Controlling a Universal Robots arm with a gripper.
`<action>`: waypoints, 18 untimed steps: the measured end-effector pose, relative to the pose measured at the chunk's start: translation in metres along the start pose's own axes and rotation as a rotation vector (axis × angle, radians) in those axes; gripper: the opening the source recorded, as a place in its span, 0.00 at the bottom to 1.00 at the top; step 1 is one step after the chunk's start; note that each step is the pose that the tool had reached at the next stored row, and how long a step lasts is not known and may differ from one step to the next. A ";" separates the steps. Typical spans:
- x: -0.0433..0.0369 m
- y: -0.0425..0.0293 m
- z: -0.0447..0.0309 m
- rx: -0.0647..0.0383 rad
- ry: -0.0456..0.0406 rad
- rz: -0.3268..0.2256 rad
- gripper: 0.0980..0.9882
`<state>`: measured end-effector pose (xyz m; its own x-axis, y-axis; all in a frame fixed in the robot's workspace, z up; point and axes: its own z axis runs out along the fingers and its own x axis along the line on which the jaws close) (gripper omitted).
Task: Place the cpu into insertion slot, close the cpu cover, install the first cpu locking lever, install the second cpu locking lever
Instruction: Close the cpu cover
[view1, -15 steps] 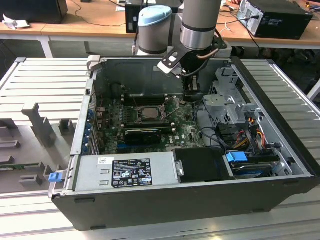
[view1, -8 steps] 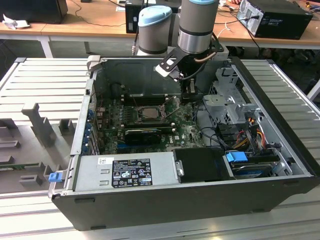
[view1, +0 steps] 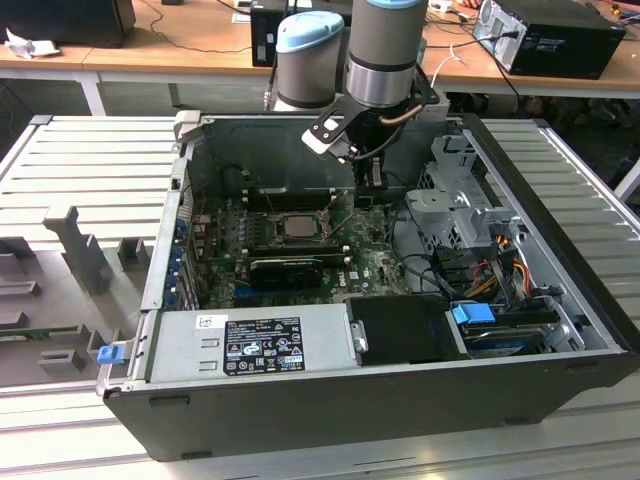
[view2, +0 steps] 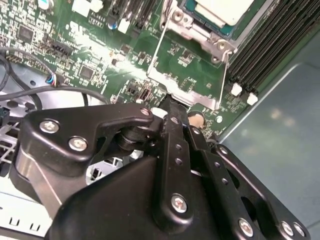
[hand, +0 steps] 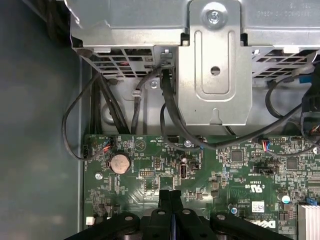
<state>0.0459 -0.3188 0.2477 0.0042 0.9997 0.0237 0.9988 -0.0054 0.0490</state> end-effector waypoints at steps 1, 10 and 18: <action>0.0000 -0.0011 -0.0001 0.000 0.0000 0.000 0.01; 0.0000 -0.0098 -0.0004 0.000 0.0000 0.000 0.01; -0.0001 -0.0179 -0.0008 0.000 0.0000 0.000 0.01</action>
<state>0.0279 -0.3188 0.2477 0.0041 0.9997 0.0237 0.9988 -0.0053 0.0489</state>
